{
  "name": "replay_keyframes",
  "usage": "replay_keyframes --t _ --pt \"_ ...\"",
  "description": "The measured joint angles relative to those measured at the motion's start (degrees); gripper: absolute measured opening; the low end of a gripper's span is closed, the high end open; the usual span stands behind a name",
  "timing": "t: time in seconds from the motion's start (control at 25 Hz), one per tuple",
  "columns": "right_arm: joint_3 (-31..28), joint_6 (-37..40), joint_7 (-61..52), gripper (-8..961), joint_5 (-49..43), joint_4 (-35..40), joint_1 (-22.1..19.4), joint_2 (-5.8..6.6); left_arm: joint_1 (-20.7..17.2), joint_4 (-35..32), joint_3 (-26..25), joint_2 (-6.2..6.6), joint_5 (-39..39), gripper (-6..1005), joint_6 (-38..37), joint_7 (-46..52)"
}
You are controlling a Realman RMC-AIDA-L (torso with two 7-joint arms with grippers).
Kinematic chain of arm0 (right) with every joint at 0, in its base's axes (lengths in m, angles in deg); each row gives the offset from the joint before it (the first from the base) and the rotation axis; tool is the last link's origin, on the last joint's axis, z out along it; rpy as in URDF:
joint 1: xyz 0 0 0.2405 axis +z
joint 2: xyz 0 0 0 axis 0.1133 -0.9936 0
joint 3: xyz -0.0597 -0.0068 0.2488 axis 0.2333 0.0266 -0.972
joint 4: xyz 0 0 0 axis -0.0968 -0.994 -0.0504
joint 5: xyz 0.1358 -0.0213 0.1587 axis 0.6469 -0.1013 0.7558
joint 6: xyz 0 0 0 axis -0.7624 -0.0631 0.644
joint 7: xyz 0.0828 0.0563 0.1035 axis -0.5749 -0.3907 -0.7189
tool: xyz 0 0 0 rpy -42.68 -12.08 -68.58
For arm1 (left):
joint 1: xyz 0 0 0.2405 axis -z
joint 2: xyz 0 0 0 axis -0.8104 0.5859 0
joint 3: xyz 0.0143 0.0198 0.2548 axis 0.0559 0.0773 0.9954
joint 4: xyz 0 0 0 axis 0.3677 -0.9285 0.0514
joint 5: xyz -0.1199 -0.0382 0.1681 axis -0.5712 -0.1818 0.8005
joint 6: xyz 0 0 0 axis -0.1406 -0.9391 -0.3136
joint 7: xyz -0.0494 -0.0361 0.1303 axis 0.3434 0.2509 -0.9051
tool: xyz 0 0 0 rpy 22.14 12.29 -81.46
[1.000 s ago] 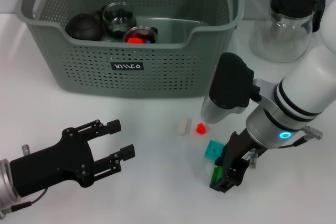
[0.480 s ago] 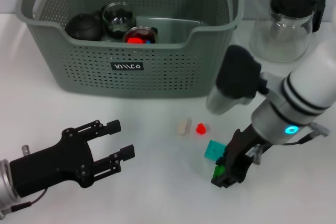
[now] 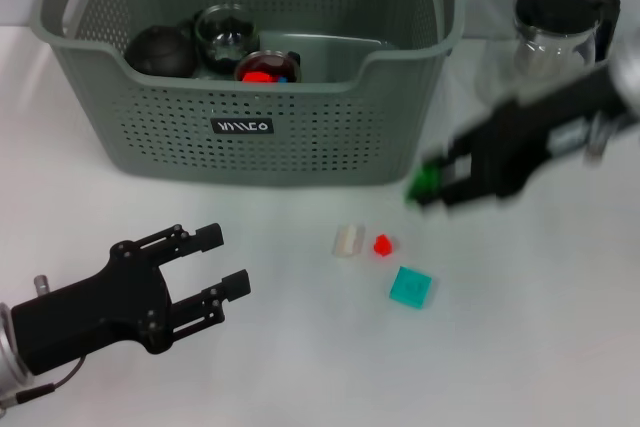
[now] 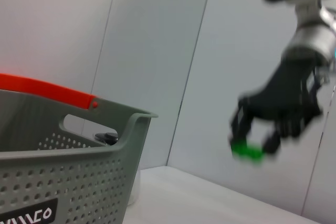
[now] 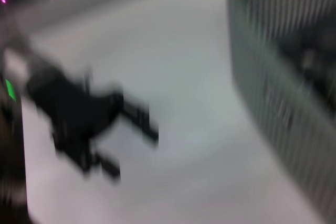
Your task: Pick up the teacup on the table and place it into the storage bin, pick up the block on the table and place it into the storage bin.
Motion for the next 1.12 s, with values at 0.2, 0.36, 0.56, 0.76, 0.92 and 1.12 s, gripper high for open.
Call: replay_keyframes --t 0.2,0.36,0.56,0.76,0.92,1.12 --pt "-8.97 -5.99 1.53 481 8.87 1.27 1.05 0.32 0.19 0.0 -0.03 0.0 -0.02 657 0.2 0.0" --pt "-5.57 -21.78 4.22 491 9.88 -2.47 1.81 -0.16 0.48 0.19 -0.08 0.0 -0.05 657 0.4 0.0" --pt "0.65 -39.64 5.1 503 8.83 -17.64 9.77 0.22 0.73 0.61 -0.06 0.0 -0.12 657 0.41 0.0" --pt "1.07 -52.35 7.18 515 4.14 -38.3 22.32 0.41 0.82 0.62 -0.03 -0.06 -0.12 657 0.43 0.0" --pt "1.15 -59.83 6.81 524 -1.11 -47.67 28.52 0.4 0.84 0.62 -0.04 -0.08 -0.21 657 0.2 0.0" --pt "1.88 -60.57 6.32 536 -4.29 -47.35 29.15 -0.2 0.85 0.62 -0.03 -0.09 -0.81 657 -0.13 -0.02"
